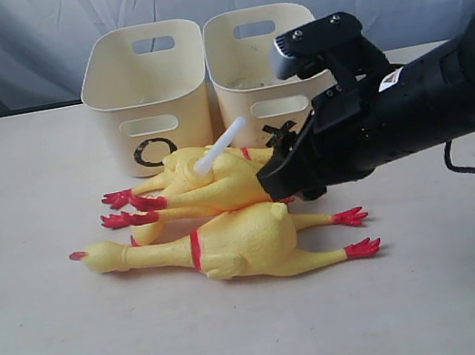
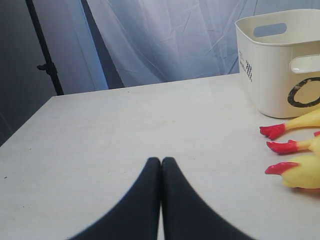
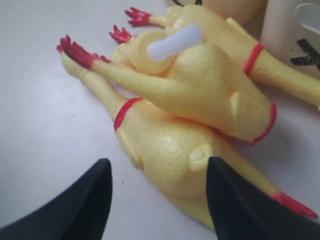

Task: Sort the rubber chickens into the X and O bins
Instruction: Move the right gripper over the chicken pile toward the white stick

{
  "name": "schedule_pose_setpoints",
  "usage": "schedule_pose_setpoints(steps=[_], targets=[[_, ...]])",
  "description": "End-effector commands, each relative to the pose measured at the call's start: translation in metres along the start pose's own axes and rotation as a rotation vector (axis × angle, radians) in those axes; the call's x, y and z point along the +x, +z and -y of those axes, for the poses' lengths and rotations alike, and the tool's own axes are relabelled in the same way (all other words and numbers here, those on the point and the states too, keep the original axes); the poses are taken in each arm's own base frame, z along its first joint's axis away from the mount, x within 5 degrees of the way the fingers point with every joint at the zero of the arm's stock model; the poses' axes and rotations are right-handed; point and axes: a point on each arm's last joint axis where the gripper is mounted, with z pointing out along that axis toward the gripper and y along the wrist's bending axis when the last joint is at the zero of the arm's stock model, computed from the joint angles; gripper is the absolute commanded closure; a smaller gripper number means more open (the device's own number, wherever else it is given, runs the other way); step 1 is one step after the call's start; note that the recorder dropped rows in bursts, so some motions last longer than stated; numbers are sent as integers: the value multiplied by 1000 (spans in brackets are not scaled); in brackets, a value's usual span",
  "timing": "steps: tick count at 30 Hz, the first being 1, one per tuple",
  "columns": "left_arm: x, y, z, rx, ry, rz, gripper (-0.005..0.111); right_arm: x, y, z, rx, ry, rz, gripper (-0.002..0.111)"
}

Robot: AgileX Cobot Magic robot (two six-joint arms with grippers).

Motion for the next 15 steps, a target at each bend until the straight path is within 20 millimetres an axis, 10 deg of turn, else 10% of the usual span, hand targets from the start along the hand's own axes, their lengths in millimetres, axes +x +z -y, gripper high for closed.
schedule_pose_setpoints(steps=[1, 15], targets=[[-4, -1, 0, 1, -4, 28, 107, -6, 6, 3, 22, 65, 58, 54], [-4, -1, 0, 1, -4, 28, 107, -18, 53, -24, 77, -27, 154, 54]])
